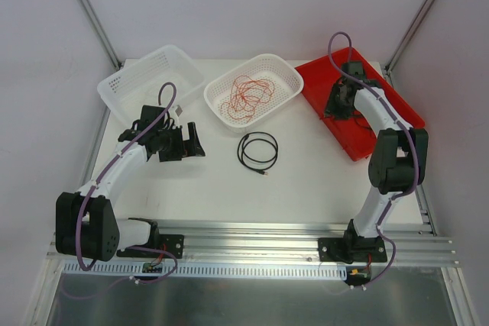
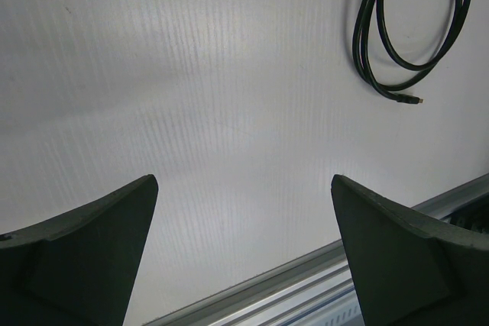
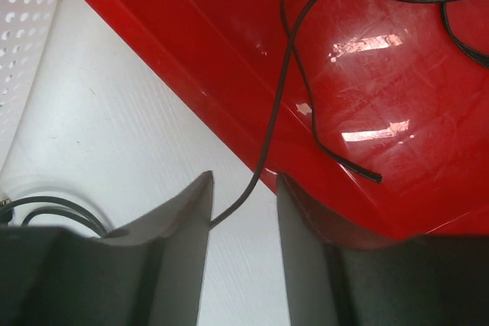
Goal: Untangle the cables
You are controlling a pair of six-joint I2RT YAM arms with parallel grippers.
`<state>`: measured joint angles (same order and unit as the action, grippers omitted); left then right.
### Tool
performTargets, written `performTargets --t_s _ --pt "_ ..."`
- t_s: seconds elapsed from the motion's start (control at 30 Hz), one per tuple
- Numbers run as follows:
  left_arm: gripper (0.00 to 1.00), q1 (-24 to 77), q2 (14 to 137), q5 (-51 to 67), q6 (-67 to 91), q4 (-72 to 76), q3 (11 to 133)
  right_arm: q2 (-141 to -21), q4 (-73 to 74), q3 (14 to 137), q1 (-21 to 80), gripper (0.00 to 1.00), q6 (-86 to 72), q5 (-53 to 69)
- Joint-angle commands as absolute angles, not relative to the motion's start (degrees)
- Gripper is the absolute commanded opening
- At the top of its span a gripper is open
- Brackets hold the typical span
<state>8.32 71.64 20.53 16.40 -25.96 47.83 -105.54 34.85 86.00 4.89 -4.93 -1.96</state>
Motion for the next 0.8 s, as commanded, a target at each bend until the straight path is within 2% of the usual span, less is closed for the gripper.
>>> performTargets --t_s 0.0,0.07,0.17,0.23,0.3,0.4,0.63,0.77 --pt "0.98 8.7 70.58 21.97 15.12 -26.02 48.43 -105.03 35.15 87.1 5.1 0.38 -4.84 -3.87" --pt "0.98 8.7 70.58 21.97 15.12 -26.01 48.52 -104.51 35.77 87.45 5.01 0.28 -4.22 -4.65" --pt "0.98 8.7 70.49 22.24 15.21 -26.01 48.52 -103.89 36.47 87.63 4.92 0.17 -2.99 -5.27" --pt "0.98 8.7 70.58 22.15 15.21 -26.1 48.43 -103.54 36.74 87.63 4.31 0.14 -2.38 -5.1" --pt "0.98 8.7 70.49 22.15 15.21 -26.1 48.43 -103.01 36.91 87.54 3.52 0.06 -1.85 -5.45" --pt "0.98 8.7 70.4 22.15 15.12 -26.1 48.51 -101.95 36.65 87.19 1.77 0.01 -0.88 -6.41" --pt "0.98 8.7 70.49 22.15 15.12 -26.02 48.43 -102.39 32.79 85.25 -3.77 0.01 6.06 -7.47" --pt "0.98 8.7 70.49 21.97 15.03 -26.02 48.43 -106.77 32.78 86.04 -7.2 0.01 7.65 -7.56"
